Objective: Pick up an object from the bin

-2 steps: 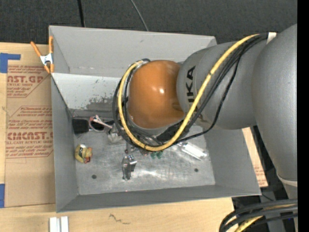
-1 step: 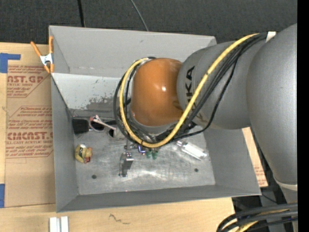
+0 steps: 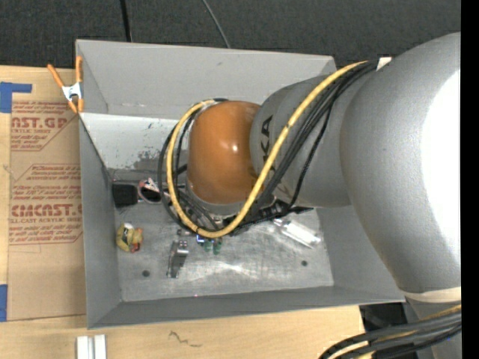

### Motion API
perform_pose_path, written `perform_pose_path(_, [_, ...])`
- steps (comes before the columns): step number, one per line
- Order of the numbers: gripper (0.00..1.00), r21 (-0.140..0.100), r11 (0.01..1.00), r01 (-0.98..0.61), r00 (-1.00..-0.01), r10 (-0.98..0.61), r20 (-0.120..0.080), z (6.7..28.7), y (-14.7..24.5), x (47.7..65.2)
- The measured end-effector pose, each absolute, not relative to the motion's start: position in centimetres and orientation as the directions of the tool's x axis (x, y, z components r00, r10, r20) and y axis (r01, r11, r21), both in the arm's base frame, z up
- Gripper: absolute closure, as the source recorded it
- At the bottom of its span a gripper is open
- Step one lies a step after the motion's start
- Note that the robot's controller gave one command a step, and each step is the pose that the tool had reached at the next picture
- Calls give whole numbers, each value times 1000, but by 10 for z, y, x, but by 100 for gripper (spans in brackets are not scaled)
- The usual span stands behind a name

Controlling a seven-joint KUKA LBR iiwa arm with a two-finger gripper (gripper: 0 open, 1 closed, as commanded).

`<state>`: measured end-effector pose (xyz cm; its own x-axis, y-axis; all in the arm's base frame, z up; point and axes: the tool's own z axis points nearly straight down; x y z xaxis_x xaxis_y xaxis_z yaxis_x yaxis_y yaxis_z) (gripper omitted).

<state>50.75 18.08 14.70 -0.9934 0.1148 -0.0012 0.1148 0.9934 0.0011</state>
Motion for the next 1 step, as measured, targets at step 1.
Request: perform_pose_path(1, [0, 0, 982, -189, -982, -189, 1, 156, 212, 513])
